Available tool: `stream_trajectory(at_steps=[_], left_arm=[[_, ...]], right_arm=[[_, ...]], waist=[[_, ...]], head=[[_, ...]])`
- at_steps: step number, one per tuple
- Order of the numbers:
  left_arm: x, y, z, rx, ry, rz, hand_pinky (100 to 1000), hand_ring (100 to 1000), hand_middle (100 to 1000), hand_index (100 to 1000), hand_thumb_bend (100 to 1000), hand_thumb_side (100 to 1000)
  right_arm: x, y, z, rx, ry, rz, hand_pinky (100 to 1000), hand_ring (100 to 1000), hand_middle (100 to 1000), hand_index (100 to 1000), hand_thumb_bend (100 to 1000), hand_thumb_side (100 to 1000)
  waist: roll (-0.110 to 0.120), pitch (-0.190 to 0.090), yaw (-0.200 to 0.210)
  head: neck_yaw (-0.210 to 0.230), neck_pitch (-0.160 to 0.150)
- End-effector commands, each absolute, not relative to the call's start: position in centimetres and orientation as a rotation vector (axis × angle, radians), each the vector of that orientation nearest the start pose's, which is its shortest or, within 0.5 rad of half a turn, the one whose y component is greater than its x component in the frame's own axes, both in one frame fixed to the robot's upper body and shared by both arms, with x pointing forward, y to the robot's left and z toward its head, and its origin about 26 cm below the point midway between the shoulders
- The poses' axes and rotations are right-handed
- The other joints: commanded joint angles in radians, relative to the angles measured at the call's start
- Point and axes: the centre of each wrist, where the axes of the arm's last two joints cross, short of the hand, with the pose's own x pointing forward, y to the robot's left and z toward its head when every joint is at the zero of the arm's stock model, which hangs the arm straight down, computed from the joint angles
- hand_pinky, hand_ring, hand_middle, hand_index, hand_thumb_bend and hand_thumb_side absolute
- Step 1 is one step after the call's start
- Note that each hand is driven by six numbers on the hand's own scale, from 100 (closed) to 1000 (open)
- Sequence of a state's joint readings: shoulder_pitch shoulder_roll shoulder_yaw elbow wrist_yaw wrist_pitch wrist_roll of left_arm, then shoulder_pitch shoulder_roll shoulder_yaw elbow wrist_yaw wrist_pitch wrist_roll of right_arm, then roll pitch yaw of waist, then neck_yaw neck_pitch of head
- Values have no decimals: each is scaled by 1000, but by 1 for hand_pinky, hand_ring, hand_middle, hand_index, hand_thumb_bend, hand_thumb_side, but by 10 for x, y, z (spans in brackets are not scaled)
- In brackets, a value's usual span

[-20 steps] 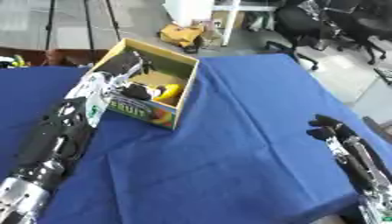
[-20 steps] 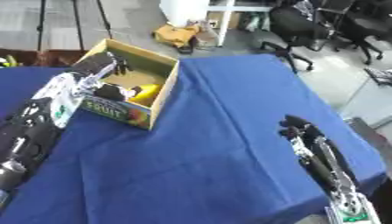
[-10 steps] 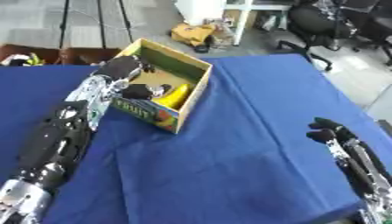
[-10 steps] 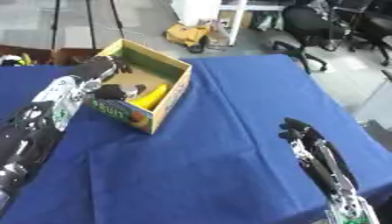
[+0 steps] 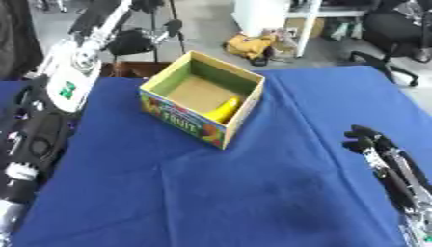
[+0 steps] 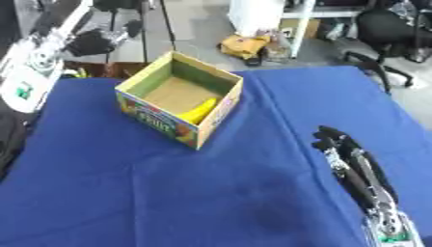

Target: Pick up objects on the table and place them in the box.

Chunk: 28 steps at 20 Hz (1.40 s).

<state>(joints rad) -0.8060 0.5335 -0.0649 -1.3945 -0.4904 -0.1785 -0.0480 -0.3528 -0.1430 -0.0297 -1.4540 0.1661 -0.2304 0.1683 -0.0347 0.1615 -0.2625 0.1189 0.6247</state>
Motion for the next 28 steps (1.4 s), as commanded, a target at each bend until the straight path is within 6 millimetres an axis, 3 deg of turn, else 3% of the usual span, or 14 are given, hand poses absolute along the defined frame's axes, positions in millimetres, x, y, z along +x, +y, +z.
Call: stream_trajectory(at_steps=[1, 6, 11, 19, 28], left_arm=[[384, 301, 280, 787, -2289, -813, 696, 635, 628, 724, 494, 834], [344, 324, 230, 675, -2251, -564, 680, 622, 620, 714, 470, 860], [328, 332, 197, 657, -2190, -424, 673, 614, 614, 711, 447, 880], [319, 336, 165, 631, -2127, -284, 659, 595, 598, 702, 424, 894], [316, 337, 147, 606, -2082, -207, 657, 593, 596, 702, 415, 909]], right_arm=[[365, -260, 84, -135, -2012, 488, 855, 765, 774, 890, 100, 780], [365, -269, 90, -178, -2018, 470, 855, 764, 773, 889, 100, 780], [365, -273, 93, -201, -2020, 452, 855, 763, 773, 888, 100, 782], [365, -273, 92, -202, -2018, 454, 856, 763, 772, 888, 100, 782], [365, -275, 92, -209, -2014, 450, 856, 763, 772, 888, 100, 782]], waist=[[4, -15, 18], [17, -10, 65], [24, -9, 87], [24, -11, 96], [25, -17, 98]], head=[[-17, -3], [-34, -11], [-34, -1], [-35, 7], [-34, 13]])
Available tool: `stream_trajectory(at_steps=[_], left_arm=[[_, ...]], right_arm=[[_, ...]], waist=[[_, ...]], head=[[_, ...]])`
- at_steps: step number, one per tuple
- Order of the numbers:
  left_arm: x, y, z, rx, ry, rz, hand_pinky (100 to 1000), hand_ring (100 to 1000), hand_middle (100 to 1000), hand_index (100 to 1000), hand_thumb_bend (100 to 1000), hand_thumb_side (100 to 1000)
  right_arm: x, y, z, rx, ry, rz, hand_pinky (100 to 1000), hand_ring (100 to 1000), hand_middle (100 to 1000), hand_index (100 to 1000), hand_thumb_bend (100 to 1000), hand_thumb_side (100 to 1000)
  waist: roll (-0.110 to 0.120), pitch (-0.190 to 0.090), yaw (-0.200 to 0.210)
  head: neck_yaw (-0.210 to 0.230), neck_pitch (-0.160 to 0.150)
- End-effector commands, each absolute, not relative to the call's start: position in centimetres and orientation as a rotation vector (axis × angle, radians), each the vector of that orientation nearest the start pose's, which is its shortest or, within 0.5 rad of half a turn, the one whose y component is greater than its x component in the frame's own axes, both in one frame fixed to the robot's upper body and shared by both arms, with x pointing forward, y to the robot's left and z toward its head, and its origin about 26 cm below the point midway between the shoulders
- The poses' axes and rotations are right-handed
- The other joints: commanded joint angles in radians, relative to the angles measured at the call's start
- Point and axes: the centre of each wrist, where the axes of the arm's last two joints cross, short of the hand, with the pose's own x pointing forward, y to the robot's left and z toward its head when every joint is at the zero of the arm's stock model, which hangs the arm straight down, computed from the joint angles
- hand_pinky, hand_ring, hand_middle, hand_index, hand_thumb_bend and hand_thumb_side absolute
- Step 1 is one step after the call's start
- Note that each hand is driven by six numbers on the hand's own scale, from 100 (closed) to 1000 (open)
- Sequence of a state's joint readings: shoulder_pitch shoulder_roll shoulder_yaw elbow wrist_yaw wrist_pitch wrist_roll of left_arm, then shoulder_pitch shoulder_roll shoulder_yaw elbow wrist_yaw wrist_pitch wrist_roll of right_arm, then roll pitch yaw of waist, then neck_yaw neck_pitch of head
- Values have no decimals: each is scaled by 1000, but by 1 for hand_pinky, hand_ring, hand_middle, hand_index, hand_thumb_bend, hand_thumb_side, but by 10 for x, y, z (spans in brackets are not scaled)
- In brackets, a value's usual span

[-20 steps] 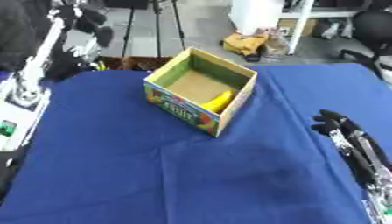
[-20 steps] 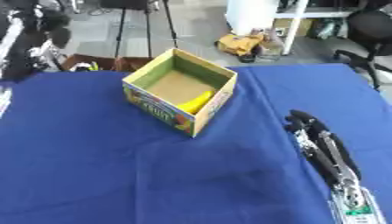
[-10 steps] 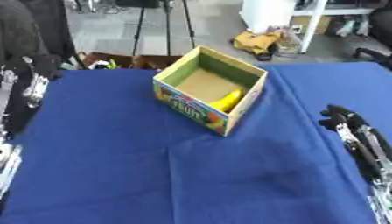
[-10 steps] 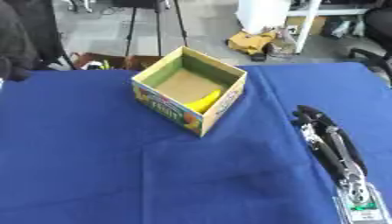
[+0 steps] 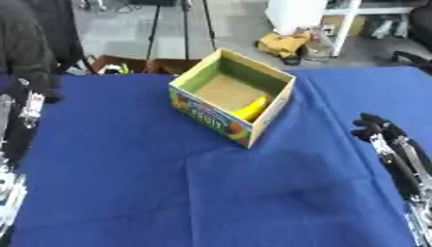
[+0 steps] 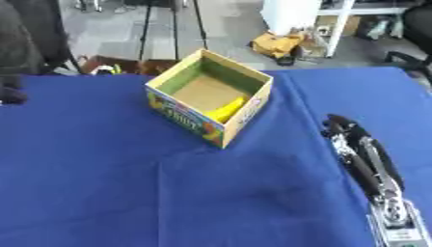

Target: Pick up objects on the table and place them in the box.

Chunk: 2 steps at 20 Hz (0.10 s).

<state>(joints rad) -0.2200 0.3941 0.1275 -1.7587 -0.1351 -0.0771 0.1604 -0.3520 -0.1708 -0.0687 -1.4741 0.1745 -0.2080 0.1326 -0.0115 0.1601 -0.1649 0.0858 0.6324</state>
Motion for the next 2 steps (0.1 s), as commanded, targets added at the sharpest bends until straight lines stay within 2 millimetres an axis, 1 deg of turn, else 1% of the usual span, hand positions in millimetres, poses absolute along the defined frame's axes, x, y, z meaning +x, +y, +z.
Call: stream_trajectory(at_steps=[1, 2], left_arm=[[315, 337, 145, 604, -2077, -204, 657, 592, 596, 702, 413, 911], [315, 337, 144, 601, -2074, -201, 657, 592, 596, 702, 413, 911]], right_arm=[[364, -275, 91, -210, -2013, 448, 856, 762, 772, 888, 100, 781], [364, -276, 91, -210, -2011, 448, 856, 762, 772, 888, 100, 781]], waist=[[1, -17, 0], [0, -17, 1]], head=[[-1, 7], [-2, 6]])
